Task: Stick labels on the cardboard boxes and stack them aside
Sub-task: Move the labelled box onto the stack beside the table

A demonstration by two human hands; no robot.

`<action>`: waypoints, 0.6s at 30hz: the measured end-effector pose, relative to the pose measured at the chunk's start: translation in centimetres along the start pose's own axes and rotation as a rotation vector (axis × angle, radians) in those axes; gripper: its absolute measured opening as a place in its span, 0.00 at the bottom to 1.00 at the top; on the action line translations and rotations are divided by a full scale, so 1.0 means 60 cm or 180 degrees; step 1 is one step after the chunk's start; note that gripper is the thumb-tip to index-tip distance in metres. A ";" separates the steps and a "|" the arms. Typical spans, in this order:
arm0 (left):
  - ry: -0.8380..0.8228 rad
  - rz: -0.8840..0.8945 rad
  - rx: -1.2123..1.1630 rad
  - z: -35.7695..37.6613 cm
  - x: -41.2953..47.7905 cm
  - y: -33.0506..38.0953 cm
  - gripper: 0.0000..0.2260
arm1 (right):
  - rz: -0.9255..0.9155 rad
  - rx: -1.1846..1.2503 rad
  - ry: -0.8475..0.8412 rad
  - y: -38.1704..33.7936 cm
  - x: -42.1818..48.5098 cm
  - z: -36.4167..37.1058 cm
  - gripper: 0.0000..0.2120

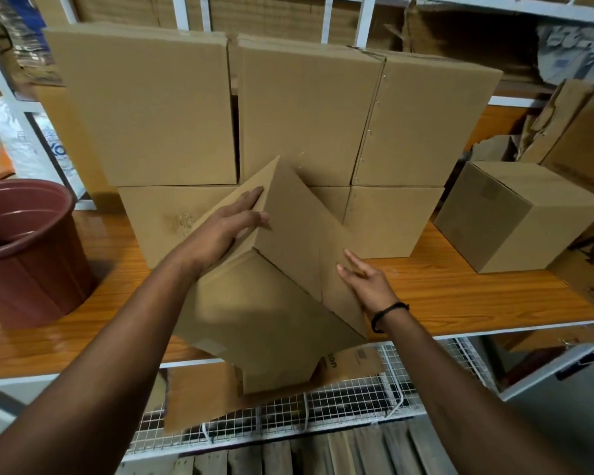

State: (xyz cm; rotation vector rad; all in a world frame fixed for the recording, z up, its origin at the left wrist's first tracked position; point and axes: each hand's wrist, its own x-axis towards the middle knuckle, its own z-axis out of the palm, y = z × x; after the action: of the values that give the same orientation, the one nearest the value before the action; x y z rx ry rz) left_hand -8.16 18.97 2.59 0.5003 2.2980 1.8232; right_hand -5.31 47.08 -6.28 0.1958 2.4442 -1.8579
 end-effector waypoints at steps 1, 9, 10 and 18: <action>-0.0031 0.0035 -0.0233 -0.006 -0.003 -0.006 0.41 | -0.0088 -0.0105 0.0145 -0.011 0.000 -0.001 0.30; 0.0097 0.0077 -0.1344 0.024 -0.044 -0.070 0.49 | -0.0364 -0.0763 0.0307 -0.095 0.023 -0.075 0.38; 0.0145 0.0055 -0.1393 0.032 -0.048 -0.075 0.50 | -0.0379 -0.0866 0.0299 -0.100 0.025 -0.079 0.39; 0.0306 -0.0300 -0.1606 0.051 -0.050 -0.137 0.46 | -0.0258 -0.1226 0.0300 -0.083 0.038 -0.076 0.36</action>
State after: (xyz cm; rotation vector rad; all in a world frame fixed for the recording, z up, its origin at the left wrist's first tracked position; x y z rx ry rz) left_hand -5.66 19.05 -6.35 0.2236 1.7683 2.3050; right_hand -8.14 50.30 -0.58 0.1663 2.8508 -1.3905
